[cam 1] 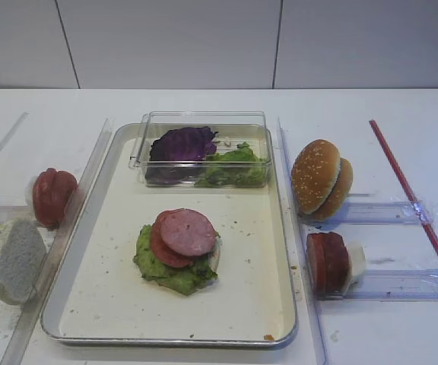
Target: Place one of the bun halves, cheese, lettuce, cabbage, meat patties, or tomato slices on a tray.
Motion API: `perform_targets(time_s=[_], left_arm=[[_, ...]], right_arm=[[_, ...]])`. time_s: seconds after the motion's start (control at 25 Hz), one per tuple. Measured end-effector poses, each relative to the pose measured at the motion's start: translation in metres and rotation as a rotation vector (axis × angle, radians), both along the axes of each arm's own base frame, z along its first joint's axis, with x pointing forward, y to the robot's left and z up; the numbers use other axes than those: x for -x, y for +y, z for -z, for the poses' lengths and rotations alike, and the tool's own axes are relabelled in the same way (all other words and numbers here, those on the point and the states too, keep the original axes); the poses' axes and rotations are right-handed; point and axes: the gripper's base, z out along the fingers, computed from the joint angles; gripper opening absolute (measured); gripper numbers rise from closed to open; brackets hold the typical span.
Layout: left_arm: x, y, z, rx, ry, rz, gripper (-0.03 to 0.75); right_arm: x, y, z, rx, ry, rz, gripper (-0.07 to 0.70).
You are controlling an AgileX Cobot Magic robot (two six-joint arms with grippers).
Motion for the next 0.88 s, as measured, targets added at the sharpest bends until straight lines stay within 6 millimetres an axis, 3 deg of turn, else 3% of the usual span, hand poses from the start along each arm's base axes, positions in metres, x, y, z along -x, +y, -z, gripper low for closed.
perform_targets(time_s=[0.88], left_arm=[[0.0,0.0,0.0,0.0,0.0,0.0,0.412]], right_arm=[[0.0,0.0,0.0,0.0,0.0,0.0,0.486]])
